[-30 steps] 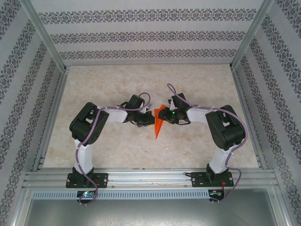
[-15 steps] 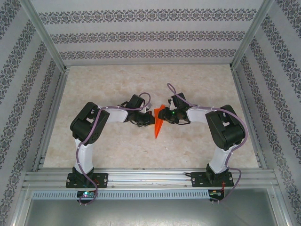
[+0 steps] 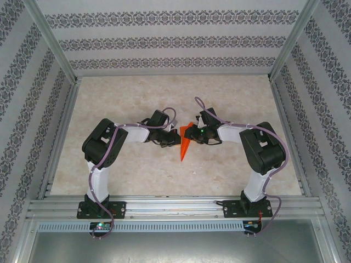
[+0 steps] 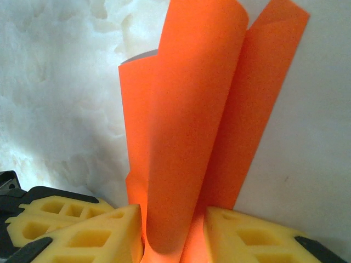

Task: Fold a paper plane with a square sheet of paper (fold left side to right side)
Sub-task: Fold the wing for the fifth time at the center of the table.

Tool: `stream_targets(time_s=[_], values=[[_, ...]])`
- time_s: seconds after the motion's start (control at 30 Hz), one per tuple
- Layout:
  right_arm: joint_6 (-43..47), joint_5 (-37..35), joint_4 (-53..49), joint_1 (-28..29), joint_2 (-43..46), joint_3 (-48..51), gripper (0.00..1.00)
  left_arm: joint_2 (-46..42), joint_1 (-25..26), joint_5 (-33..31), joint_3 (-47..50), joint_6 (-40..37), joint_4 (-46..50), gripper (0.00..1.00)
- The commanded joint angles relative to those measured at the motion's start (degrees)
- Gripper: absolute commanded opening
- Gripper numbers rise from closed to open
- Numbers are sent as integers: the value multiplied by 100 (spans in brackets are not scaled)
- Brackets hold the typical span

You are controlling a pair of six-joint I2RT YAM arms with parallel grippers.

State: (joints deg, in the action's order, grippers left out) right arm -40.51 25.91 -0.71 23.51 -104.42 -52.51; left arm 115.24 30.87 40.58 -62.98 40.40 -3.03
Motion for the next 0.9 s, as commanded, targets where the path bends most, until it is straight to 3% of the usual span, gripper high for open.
stream_targets(time_s=[0.0,0.87], values=[[122,-141,-87,145,-394,22,39,-213,96,-33,58,-203,-143,3],[80,-130,-78,102,-53,22,38,374,217,-602,-593,-366,1269,2]])
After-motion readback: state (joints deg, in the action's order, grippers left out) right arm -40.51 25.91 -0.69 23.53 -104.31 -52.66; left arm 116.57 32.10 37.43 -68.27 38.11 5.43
